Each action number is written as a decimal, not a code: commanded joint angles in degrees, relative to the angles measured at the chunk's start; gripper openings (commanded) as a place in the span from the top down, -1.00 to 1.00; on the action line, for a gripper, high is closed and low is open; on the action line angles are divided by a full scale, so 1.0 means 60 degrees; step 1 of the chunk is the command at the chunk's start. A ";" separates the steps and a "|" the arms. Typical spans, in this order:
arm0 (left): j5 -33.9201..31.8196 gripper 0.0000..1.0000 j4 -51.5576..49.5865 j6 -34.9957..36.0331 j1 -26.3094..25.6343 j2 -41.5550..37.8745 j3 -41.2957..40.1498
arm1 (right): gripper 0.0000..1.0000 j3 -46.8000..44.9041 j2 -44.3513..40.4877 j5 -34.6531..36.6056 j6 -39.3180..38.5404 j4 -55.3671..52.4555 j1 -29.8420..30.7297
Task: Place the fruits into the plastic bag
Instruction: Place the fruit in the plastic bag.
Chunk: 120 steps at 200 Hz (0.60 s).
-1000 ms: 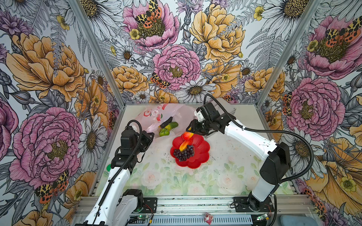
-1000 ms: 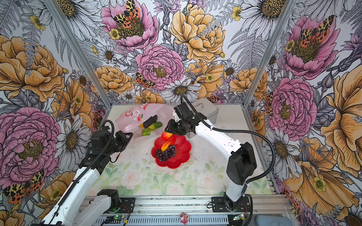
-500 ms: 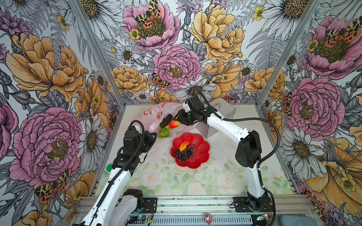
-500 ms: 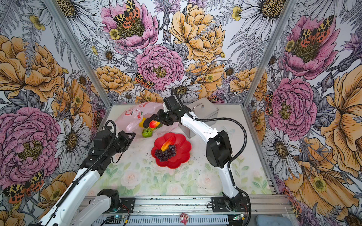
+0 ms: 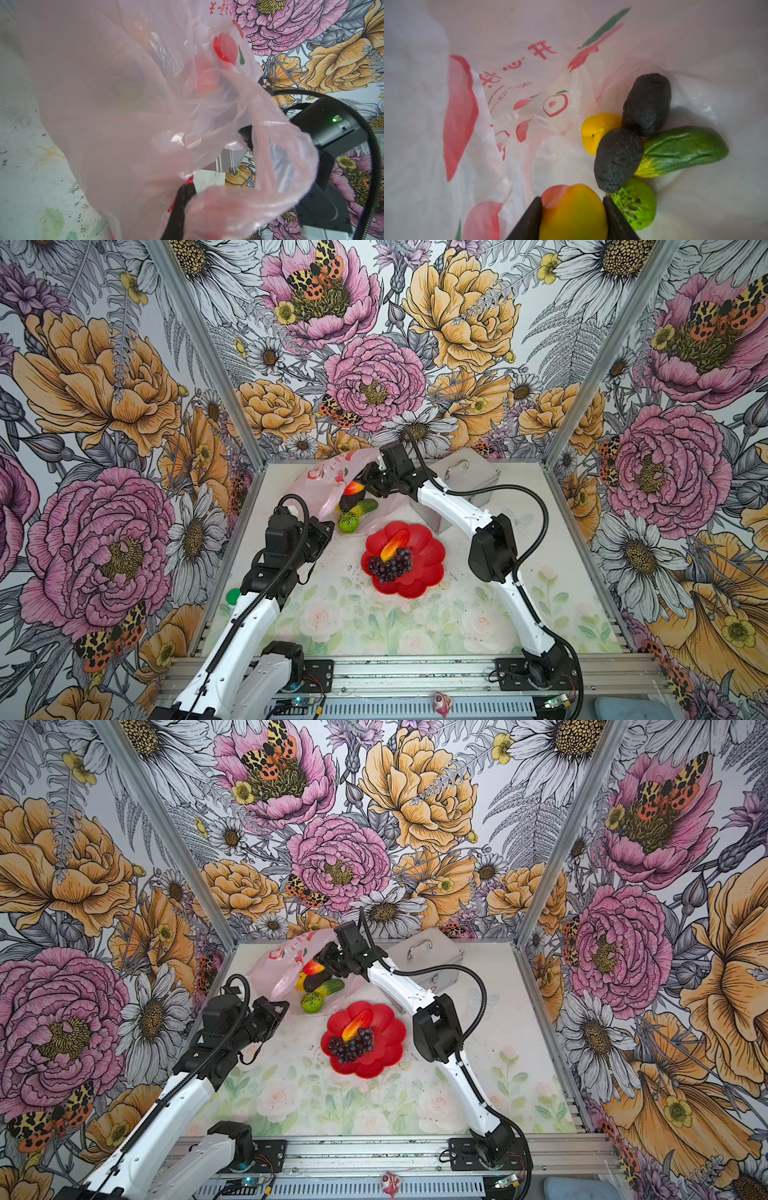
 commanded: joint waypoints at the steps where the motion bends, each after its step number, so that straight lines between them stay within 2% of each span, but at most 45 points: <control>1: -0.0210 1.00 0.0159 -0.0037 -0.0173 0.0093 0.0406 | 0.04 0.0743 0.0642 0.0360 0.0577 0.0540 0.0020; 52: -0.0356 1.00 -0.0016 -0.0027 -0.0304 0.0112 0.0501 | -0.14 0.1983 0.1624 0.0191 0.0855 0.0908 -0.0017; 120: -0.0284 1.00 -0.0079 0.0054 -0.0224 0.0082 0.0600 | -0.19 0.1855 0.1115 -0.0499 0.0209 0.1102 0.0084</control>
